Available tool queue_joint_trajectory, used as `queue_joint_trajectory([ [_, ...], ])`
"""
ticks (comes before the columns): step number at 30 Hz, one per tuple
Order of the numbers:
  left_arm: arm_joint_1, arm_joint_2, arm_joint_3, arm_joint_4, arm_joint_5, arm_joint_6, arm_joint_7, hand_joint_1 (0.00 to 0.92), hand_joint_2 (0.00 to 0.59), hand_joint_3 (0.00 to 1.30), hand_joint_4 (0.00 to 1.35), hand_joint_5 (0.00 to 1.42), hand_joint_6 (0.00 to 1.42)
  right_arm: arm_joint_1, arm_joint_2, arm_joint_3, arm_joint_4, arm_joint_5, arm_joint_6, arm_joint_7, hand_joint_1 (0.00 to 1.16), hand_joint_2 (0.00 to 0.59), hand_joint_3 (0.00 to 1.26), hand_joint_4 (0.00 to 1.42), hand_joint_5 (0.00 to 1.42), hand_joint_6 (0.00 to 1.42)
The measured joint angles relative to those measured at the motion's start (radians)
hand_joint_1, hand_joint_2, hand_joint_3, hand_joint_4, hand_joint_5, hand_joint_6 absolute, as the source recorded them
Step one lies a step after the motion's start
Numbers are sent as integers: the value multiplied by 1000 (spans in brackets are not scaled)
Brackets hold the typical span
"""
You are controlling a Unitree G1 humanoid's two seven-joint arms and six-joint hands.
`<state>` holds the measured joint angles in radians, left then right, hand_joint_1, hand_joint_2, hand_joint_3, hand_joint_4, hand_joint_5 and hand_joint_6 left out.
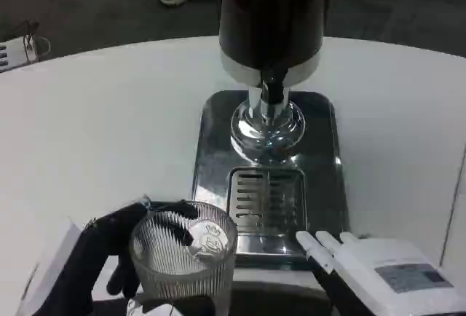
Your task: Grasp the cup under the faucet to collect the drink, then remove the cup.
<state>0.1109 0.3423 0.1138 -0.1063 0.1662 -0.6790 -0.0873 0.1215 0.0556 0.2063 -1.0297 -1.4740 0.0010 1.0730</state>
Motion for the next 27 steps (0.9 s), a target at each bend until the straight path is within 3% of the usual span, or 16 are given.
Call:
queue_joint_trajectory([
  [27,10,-1,-4,0,-4,1,-7,580,0,986,1131,1298,1424,1,0,7,0,-9,-1,2,466,498,0,0,0,0],
])
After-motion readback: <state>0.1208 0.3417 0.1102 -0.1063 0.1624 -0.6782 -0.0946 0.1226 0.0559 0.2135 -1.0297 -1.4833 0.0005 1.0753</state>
